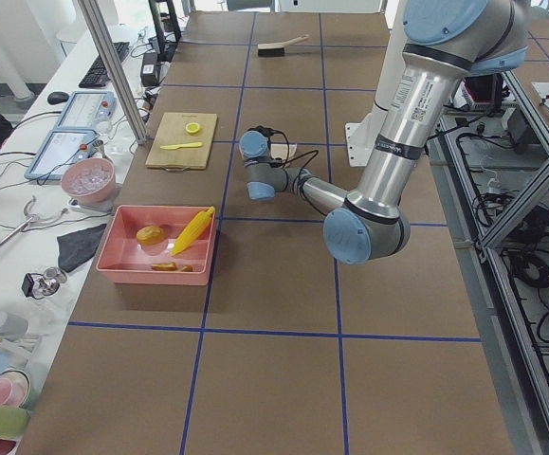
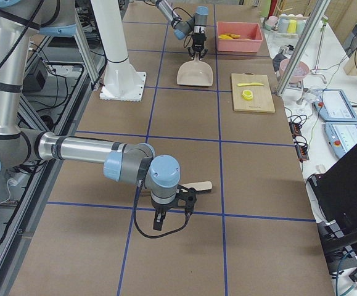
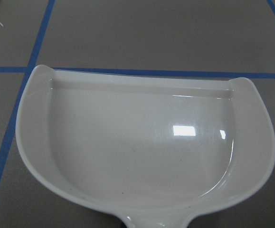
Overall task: Sweep and dump trash into bin
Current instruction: 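Lower the white dustpan onto the table with the left gripper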
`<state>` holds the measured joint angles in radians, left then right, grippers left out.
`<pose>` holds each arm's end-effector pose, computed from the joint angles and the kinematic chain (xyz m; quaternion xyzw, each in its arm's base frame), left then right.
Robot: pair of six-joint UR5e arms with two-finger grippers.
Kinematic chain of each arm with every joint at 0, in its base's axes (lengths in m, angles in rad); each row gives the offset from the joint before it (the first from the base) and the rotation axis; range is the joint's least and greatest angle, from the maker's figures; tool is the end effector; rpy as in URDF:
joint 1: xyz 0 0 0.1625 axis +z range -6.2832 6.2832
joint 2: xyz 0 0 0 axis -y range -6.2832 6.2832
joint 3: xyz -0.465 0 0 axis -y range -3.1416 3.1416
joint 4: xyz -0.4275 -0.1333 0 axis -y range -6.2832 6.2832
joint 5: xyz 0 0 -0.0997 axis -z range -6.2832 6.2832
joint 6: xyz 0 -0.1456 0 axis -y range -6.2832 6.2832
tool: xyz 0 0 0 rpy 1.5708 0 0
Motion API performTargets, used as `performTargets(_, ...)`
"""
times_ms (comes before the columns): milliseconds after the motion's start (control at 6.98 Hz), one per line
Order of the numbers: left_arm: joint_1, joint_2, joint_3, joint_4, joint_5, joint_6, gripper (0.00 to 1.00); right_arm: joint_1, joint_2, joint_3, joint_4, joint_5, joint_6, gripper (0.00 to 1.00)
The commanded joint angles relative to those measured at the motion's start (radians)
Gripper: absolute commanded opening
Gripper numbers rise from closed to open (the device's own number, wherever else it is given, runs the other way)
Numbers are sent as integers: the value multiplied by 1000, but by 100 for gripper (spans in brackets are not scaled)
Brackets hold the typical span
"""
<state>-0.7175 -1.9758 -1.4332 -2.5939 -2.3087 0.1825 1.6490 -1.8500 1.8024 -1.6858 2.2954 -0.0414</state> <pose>0.5242 -0.5044 0.4109 0.4348 0.4567 0.5574 0.5401 0.0663 -0.3756 0.7536 -0.0547 -0.3572 0.0459 0.9313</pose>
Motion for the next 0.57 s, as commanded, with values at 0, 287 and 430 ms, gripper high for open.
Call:
performTargets(0, 1, 0, 0, -2, 0, 0, 55, 0, 0, 0, 0, -2, 0, 100)
performTargets(287, 1, 0, -1, -2, 0, 0, 99, 0, 0, 0, 0, -4, 0, 100)
performTargets(430, 1, 0, -4, -3, -1, 0, 99, 0, 0, 0, 0, -4, 0, 100)
